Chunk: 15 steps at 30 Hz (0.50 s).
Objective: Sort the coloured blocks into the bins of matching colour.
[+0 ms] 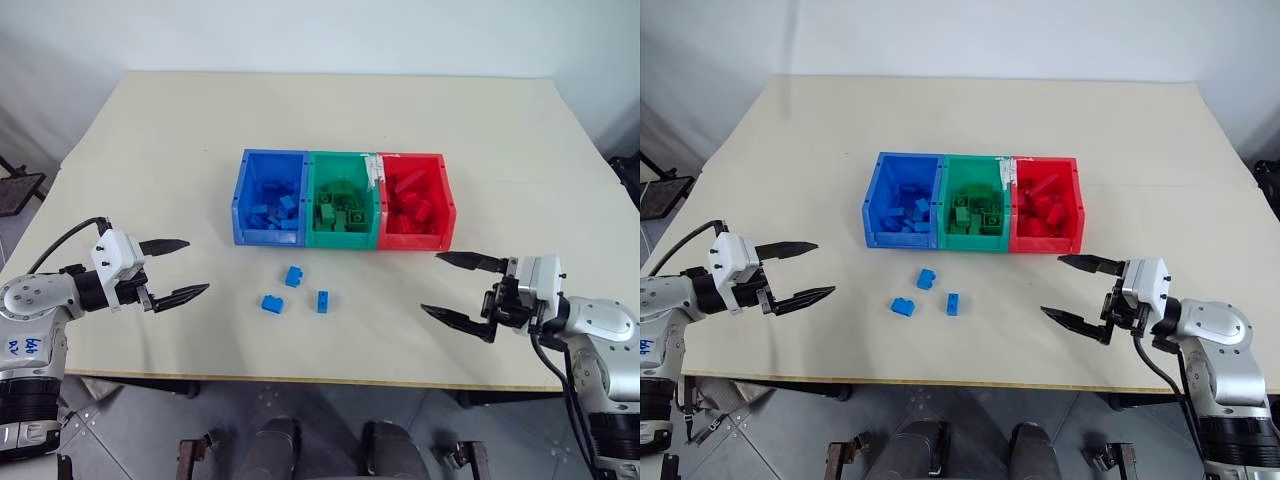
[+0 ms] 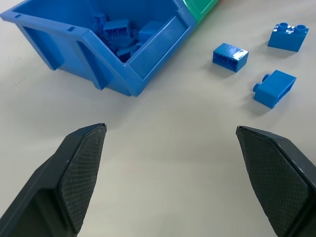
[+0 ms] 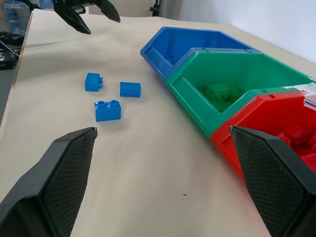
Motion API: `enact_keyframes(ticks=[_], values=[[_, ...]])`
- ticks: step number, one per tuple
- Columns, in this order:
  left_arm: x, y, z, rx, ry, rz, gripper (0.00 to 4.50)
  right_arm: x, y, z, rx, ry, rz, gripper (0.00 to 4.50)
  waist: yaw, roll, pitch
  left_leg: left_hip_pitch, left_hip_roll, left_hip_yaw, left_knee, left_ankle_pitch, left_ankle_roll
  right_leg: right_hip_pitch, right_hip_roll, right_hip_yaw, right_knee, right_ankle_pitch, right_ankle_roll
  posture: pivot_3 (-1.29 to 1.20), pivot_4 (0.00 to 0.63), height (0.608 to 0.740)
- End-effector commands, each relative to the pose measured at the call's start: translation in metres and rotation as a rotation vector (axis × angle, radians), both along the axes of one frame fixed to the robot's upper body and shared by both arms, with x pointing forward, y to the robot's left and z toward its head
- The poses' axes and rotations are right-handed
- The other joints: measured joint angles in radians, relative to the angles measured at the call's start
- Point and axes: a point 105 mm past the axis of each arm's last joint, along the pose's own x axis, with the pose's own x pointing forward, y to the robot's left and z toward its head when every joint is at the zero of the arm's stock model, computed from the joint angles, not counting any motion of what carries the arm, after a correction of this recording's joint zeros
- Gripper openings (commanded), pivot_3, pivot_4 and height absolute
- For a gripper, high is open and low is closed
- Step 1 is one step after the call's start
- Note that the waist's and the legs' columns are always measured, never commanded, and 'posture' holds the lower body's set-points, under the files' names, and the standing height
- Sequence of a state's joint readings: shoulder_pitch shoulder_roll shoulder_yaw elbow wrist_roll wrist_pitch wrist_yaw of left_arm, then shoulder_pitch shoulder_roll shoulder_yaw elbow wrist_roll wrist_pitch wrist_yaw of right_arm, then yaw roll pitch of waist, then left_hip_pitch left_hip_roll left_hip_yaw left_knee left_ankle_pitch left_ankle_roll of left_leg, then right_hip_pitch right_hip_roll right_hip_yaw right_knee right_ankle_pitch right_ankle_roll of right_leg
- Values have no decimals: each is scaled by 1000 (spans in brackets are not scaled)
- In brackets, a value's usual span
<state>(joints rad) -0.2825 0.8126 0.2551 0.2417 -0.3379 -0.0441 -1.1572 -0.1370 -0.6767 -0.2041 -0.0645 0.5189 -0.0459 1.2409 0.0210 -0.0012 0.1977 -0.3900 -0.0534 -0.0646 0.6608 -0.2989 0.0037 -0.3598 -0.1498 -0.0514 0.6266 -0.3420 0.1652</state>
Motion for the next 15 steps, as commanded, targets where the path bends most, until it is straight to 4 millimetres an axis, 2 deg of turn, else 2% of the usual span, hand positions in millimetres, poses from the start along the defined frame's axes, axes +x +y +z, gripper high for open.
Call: enact_keyframes(ticks=[1,7,12,15], values=[[-6,-40,5,-7,-13,-166,4465,-5,-10,8,-13,-28,-19,4500,3,0,0,0,0,0,0,0,0,0,0,0,0,0,0,0,150,740],[-8,-109,-4,99,8,-444,4465,-16,-28,6,-41,5,-89,4500,4,0,0,0,-1,0,1,0,0,1,0,0,0,0,0,0,150,740],[8,-151,1,158,-19,-567,4465,-32,-41,2,-54,60,-144,4500,4,0,0,0,-4,1,1,0,0,1,1,0,0,0,0,0,150,740],[19,-166,-10,276,10,-622,4465,-43,-43,-2,-62,93,-170,4500,4,0,0,0,-4,2,1,0,0,1,1,0,0,0,0,0,150,740]])
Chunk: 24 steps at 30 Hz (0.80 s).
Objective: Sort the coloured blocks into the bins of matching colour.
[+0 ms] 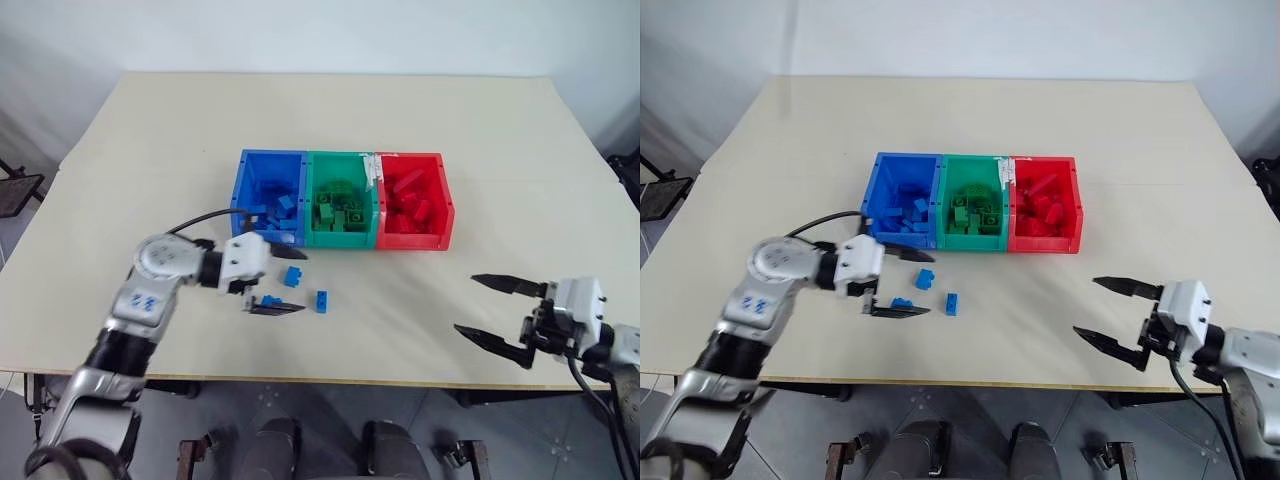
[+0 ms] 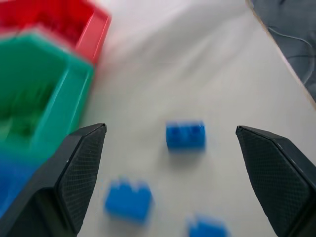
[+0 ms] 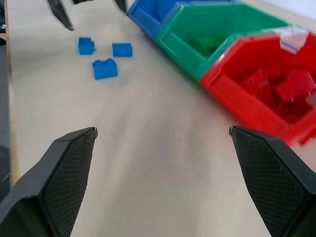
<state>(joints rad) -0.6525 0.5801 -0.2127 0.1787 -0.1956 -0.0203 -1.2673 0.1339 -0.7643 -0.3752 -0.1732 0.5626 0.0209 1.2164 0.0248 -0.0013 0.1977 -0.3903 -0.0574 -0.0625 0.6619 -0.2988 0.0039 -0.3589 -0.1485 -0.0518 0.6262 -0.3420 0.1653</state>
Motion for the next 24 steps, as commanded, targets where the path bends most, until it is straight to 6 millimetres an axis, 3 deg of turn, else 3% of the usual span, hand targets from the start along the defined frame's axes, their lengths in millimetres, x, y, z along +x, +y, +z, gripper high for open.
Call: enact_keyframes(ticks=[1,6,14,24], values=[[8,-9,-13,129,-5,-54,4465,-10,-2,11,-7,-26,-21,4500,-1,0,0,0,0,1,0,0,0,0,0,0,0,0,0,0,150,740],[5,-14,-25,218,60,-88,4465,-19,-1,11,7,-21,-57,4500,-6,0,0,0,1,2,-1,0,0,-1,0,1,0,0,0,0,150,740],[11,-24,-33,256,73,-4,4465,-23,7,7,25,-13,-67,4500,2,0,0,0,0,0,2,0,1,0,0,1,0,0,1,0,150,740],[3,-32,-39,223,75,5,1460,-13,20,6,35,-7,6,4500,2,0,0,0,1,0,2,0,1,0,0,1,0,0,1,0,150,740]])
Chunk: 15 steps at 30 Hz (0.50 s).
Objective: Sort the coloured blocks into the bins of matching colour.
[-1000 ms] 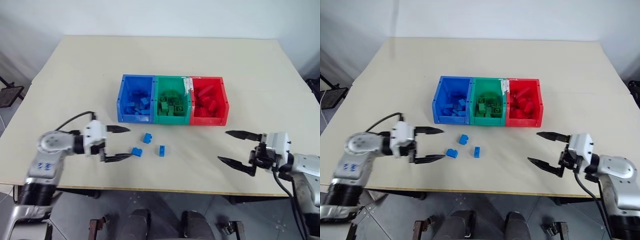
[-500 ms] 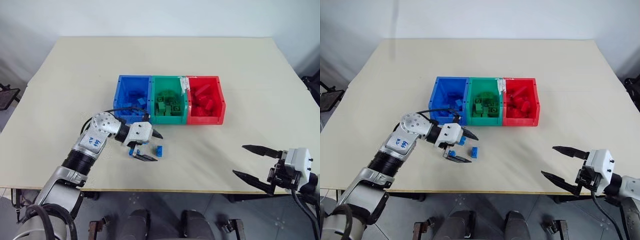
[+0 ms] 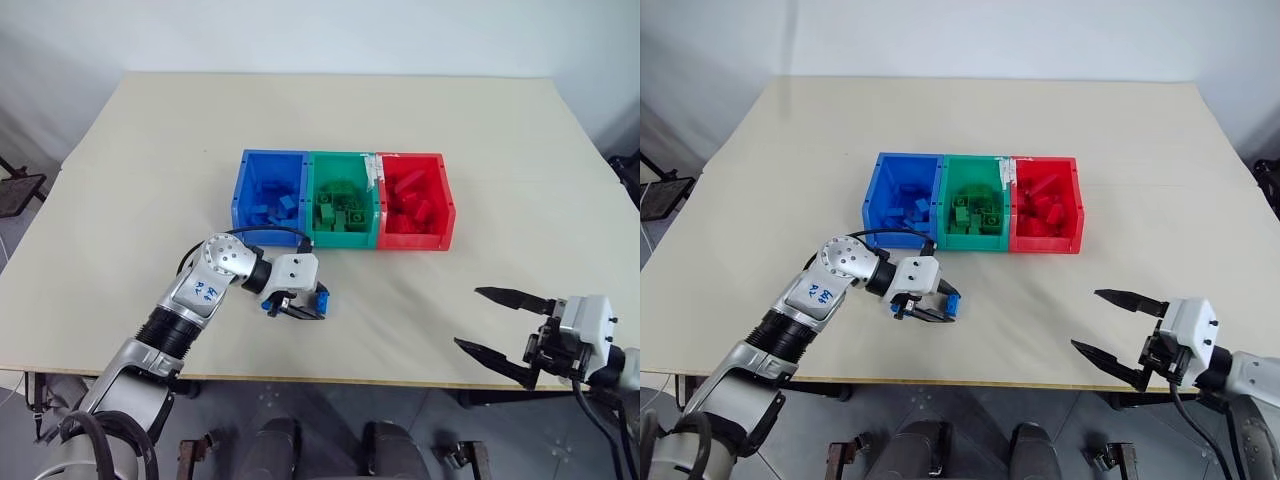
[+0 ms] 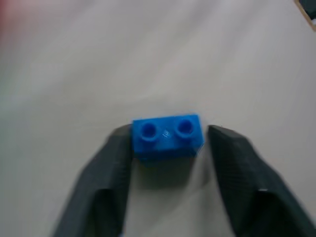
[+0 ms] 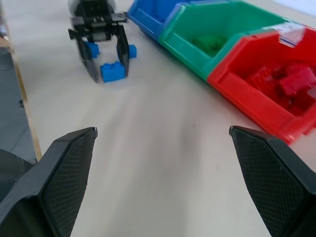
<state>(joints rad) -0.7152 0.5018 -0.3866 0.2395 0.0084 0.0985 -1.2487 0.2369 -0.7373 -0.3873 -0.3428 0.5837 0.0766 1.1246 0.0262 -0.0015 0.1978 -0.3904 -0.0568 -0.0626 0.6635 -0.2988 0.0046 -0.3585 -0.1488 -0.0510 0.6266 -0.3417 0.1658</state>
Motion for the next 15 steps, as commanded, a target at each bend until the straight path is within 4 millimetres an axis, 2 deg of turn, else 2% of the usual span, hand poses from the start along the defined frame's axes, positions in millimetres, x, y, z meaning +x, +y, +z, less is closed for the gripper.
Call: enact_keyframes(ticks=[1,4,9,15], values=[[-2,-3,5,-21,-31,8,1463,2,5,4,12,-10,35,4500,0,0,0,0,0,0,0,0,0,0,0,0,0,0,0,0,150,740],[0,2,11,-63,-53,44,1463,6,10,4,17,-10,64,4500,-1,0,0,0,0,0,0,0,0,0,0,0,0,0,0,0,150,740],[2,15,41,-294,-88,151,1463,16,19,7,42,-24,105,4500,-4,0,0,0,3,0,0,0,0,-1,0,0,0,0,0,0,150,740],[28,58,78,-499,-219,500,1463,39,29,19,140,-87,92,4500,-4,0,0,0,4,-1,0,0,0,0,0,0,0,0,0,0,150,740]])
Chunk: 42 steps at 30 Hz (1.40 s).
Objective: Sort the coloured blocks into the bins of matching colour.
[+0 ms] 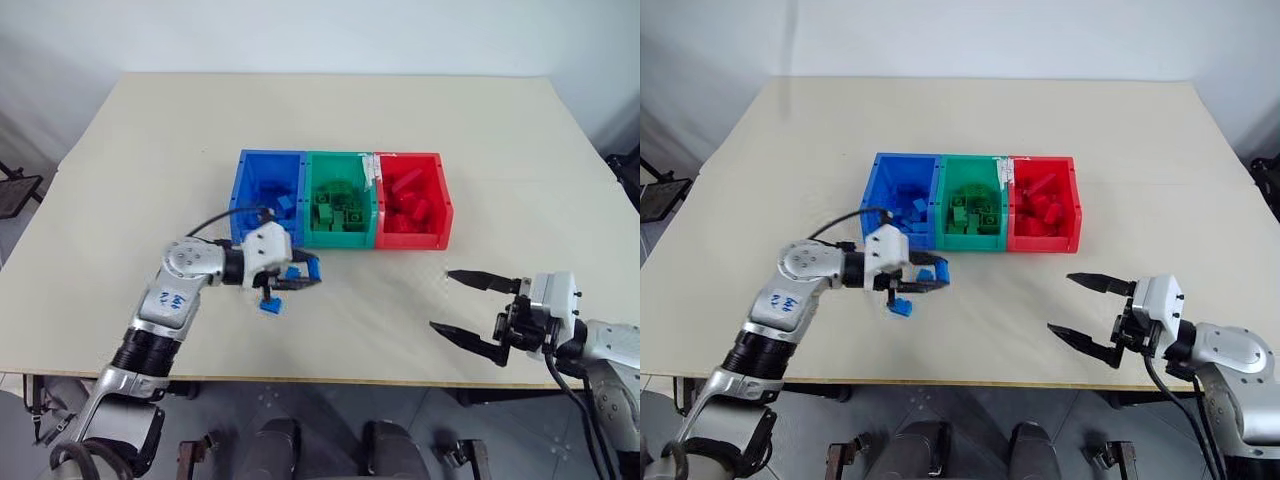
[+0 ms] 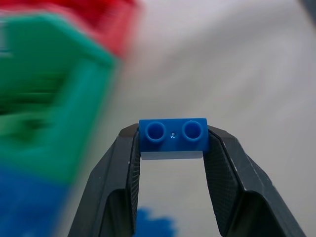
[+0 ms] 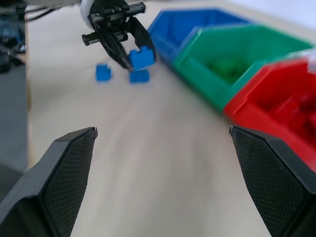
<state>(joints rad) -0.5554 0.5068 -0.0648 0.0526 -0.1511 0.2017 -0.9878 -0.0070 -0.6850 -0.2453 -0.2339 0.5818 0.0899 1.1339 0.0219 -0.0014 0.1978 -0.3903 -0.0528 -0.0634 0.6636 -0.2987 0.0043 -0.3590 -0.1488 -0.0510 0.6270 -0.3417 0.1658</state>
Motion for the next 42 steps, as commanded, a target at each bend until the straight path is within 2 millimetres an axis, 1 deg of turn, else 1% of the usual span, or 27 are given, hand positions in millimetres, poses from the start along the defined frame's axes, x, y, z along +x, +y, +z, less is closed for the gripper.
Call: enact_keyframes(ticks=[1,4,6,9,11,13,15,16,17,19,21,23,25,27,28,30,32,33,34,36,39,40,42], values=[[17,23,33,-122,-92,200,1463,11,3,10,68,-45,-21,4500,2,0,0,0,0,0,0,0,0,0,0,0,0,0,0,0,150,740],[32,40,49,-204,-114,347,1463,22,5,14,97,-78,-37,4500,6,0,0,0,-1,-1,1,0,0,0,-1,0,1,0,0,0,150,740],[41,45,50,-208,-109,401,1463,27,7,15,105,-89,-37,4500,7,0,0,0,-2,-2,1,0,0,1,-1,-1,1,0,0,0,150,740],[55,48,48,-207,-83,460,1463,33,11,17,127,-108,-39,4500,2,0,0,0,-4,-2,1,0,0,0,0,-1,0,0,0,0,150,740],[61,49,47,-208,-69,480,1463,35,14,19,143,-116,-39,4500,1,0,0,0,-5,-2,0,0,0,0,0,-1,1,0,0,0,150,740],[64,49,48,-216,-63,484,2176,36,17,19,148,-121,-32,4500,-1,0,0,0,-5,-2,0,0,-1,-1,0,-1,1,0,0,0,150,740],[63,47,48,-216,-58,468,2678,36,19,19,152,-124,-25,4500,-3,0,0,0,-5,-2,-1,0,-1,-1,0,-1,1,0,0,0,150,740],[61,47,49,-220,-70,459,3038,36,20,19,154,-125,-21,4500,-3,0,0,0,-5,-1,-1,0,-1,-1,0,-1,1,0,0,0,150,740],[55,46,52,-239,-77,430,3281,36,22,20,156,-127,-17,4500,-4,0,0,0,-5,-1,-1,0,-1,-1,0,-1,1,0,0,0,150,740],[45,49,57,-254,-107,393,3913,37,24,20,158,-130,-5,4500,-4,0,0,0,-4,-2,-1,0,-1,-1,0,-1,1,0,0,0,150,740],[32,61,58,-255,-139,376,4474,37,27,21,155,-131,14,4500,-11,0,0,0,-3,-2,-1,0,-1,-1,0,-1,0,0,0,0,150,740],[18,78,57,-248,-157,369,4474,38,29,21,148,-128,36,4500,-20,0,0,0,-2,-1,-2,0,-1,-2,0,0,0,0,0,0,150,740],[2,99,47,-203,-156,379,4474,37,31,19,127,-120,68,4500,-29,0,0,0,0,-1,-3,0,-1,-2,0,0,0,0,0,0,150,740],[-14,117,41,-196,-138,384,4474,36,33,16,102,-110,101,4500,-30,0,0,1,1,-1,-3,0,-2,-2,0,0,0,0,-1,0,150,740],[-18,121,40,-195,-134,384,4474,36,33,16,94,-106,111,4500,-28,0,0,1,1,-1,-4,0,-2,-2,0,0,0,0,-1,0,150,740],[-31,149,26,-125,-126,448,4474,35,34,12,55,-96,151,4500,-25,0,0,0,1,-1,-3,0,-1,-2,0,0,0,0,-1,0,150,740],[-44,173,11,-82,-80,505,4474,34,34,9,20,-83,183,4500,-22,0,0,1,0,-1,-3,0,-1,-1,-1,0,0,0,-1,0,150,740],[-49,182,5,-70,-61,526,4474,32,33,6,-1,-71,200,4500,-22,0,0,1,0,-1,-3,0,-1,-1,-1,0,-1,0,-1,0,150,740],[-55,188,1,-67,-44,529,4474,31,31,3,-21,-62,214,4500,-20,0,0,1,0,-1,-3,0,-1,-1,-1,0,-1,0,-1,0,150,740],[-61,190,-5,-46,-31,515,4474,28,28,0,-53,-46,232,4500,-15,0,0,1,0,-2,-3,-1,-1,-1,-1,0,-1,0,-1,0,150,740],[-63,187,-8,-60,-18,489,4474,27,22,-2,-69,-34,232,4500,-6,0,0,1,0,-2,-3,-1,-1,-1,-1,0,-3,0,-1,0,150,740],[-63,183,-9,-65,-13,473,4474,27,21,-2,-68,-34,226,4500,-6,0,0,1,0,-2,-3,-1,-1,-1,-1,0,-4,0,-1,0,150,740],[-64,163,-14,-66,24,386,4474,28,17,-1,-67,-32,212,4500,-7,0,0,1,1,-2,-3,-1,-2,-1,-1,0,-4,-1,-1,0,150,740]])
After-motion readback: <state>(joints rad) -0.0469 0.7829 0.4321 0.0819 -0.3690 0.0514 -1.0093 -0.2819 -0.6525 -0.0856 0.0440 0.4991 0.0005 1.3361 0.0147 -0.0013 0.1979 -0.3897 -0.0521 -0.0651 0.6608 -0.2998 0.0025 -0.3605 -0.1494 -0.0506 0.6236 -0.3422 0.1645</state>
